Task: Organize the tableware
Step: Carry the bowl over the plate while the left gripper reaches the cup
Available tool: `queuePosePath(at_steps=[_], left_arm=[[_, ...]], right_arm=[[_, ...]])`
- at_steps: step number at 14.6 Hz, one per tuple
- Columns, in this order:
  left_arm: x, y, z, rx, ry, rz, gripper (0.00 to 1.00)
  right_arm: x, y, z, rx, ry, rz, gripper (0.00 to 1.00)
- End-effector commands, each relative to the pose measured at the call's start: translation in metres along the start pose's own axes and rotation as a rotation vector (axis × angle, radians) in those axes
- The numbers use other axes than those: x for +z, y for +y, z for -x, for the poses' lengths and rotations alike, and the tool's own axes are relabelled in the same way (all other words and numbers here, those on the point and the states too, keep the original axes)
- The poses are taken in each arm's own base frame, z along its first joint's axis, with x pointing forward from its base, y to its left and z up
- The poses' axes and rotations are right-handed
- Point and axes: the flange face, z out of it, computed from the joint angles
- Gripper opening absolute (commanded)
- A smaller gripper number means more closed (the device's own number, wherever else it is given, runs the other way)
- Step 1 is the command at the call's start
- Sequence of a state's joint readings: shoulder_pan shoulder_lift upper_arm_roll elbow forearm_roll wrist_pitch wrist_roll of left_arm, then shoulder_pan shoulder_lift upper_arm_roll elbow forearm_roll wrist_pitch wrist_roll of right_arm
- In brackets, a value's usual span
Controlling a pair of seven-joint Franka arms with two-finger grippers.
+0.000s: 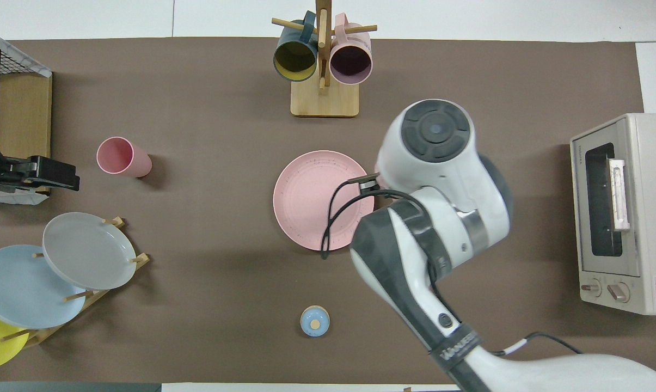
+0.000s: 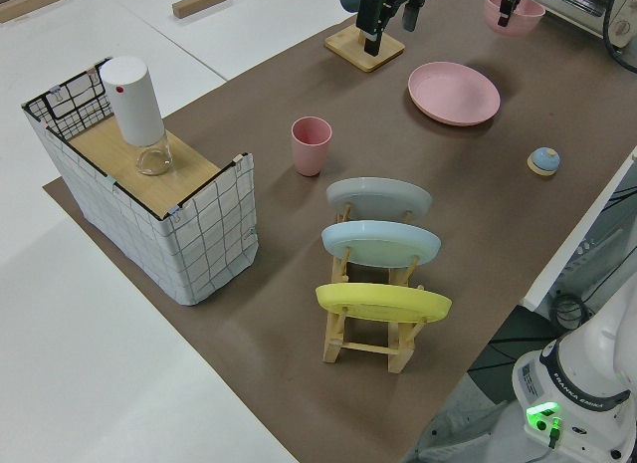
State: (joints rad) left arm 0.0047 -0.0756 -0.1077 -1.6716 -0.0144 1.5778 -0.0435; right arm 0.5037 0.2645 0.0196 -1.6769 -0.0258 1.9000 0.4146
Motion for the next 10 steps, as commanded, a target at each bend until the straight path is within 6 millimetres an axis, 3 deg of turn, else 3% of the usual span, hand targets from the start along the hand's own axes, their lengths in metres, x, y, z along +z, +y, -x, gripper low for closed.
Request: queuePosePath(at_steps=[1,3,4,6,7,10], left_arm=[[0.02,-0.006,-0.009,-0.019,0.034,-0.012,1.0],[0.06,-0.013,-0.038,-0.03,0.016,0.001,1.0],[0.08,-0.013,-0.052,-0.033,0.013,0.01,1.0],[0.129,-0.012,-0.082,-0.068,0.011,0.023,1.0],[0.151,-0.008,-0.095,-0.092,0.018,0.028,1.0],[0.194,-0.002,-0.109,-0.133,0.007,0.033,1.0]], right_arm=[[0.014,-0.115,-0.02,0.087,0.004,0.034,0.0],[0.028,-0.159,-0.022,0.12,0.052,-0.005,0.0],[0.026,-0.171,-0.019,0.118,0.086,-0.034,0.0],[0.049,-0.172,-0.012,0.116,0.064,-0.019,0.0],[0.052,-0.173,-0.01,0.12,0.068,-0.034,0.0],[0.067,-0.166,0.001,0.137,0.05,-0.022,0.0]])
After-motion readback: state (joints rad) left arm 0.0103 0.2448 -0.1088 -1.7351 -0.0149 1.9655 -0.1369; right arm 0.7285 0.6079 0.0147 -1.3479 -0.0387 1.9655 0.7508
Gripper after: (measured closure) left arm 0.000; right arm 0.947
